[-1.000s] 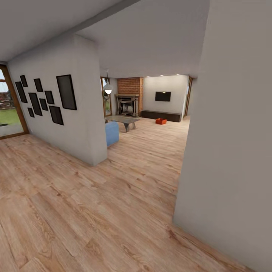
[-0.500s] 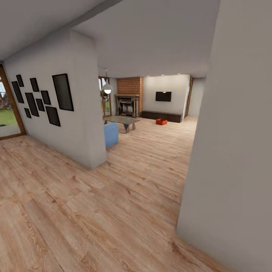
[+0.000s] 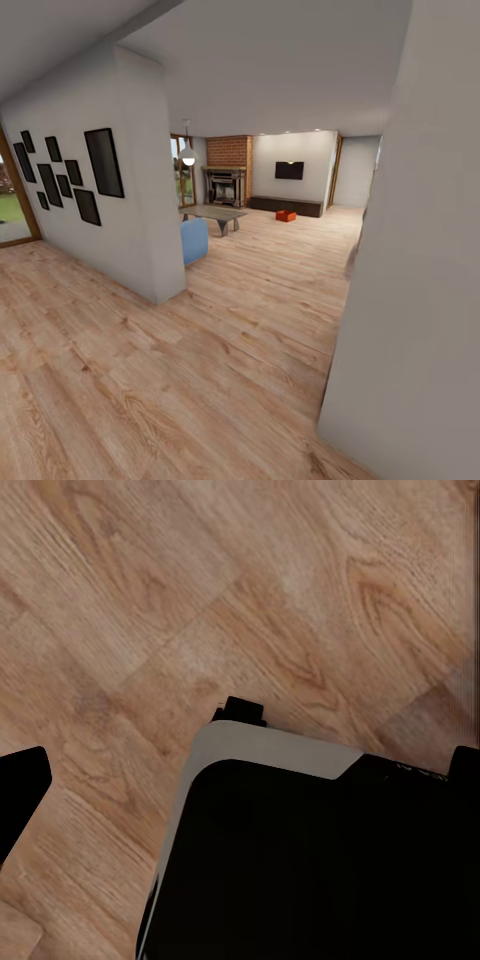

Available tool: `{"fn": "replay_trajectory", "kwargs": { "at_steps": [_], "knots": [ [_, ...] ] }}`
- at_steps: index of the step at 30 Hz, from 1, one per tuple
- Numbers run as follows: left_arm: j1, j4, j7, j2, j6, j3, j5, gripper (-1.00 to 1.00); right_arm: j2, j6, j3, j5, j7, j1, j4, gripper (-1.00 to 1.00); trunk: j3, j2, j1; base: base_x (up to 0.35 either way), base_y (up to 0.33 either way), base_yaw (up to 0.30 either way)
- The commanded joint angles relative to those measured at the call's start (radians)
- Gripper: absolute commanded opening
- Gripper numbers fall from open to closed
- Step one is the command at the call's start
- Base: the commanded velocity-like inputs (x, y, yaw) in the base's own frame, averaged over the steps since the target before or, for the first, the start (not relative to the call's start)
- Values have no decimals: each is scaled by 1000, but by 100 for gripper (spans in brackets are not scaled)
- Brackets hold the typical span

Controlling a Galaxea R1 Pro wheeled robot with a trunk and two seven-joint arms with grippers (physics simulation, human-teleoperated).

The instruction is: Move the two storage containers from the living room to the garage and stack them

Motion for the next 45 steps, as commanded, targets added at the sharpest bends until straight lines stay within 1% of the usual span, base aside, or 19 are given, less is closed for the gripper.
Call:
{"fn": "replay_trajectory", "kwargs": {
  "at_steps": [1,28,32,37,39,45],
  "knots": [
    [-1,0,2,0,-2,-1,4,100,0,-4,6,-1,-4,-1,3,100,-1,-1,1,323,0,0],
    [-1,0,2,-4,-2,-2,5,100,0,-4,7,-1,-4,-1,3,100,-1,-1,1,323,0,0],
    [-1,0,2,-5,-2,-2,3,100,3,-6,3,-9,-4,-1,0,100,-1,-1,1,323,0,0],
    [-1,0,2,-5,-2,-2,2,100,3,3,5,-9,1,-1,-2,100,-1,-1,1,323,0,0],
    [-1,0,2,-5,-2,-2,3,100,2,-3,7,-1,7,-1,-2,100,-1,-1,1,323,0,77],
    [-1,0,2,-4,-2,-1,2,100,1,-5,8,-3,7,-1,0,100,-1,-1,1,323,0,226]
  ]
}}
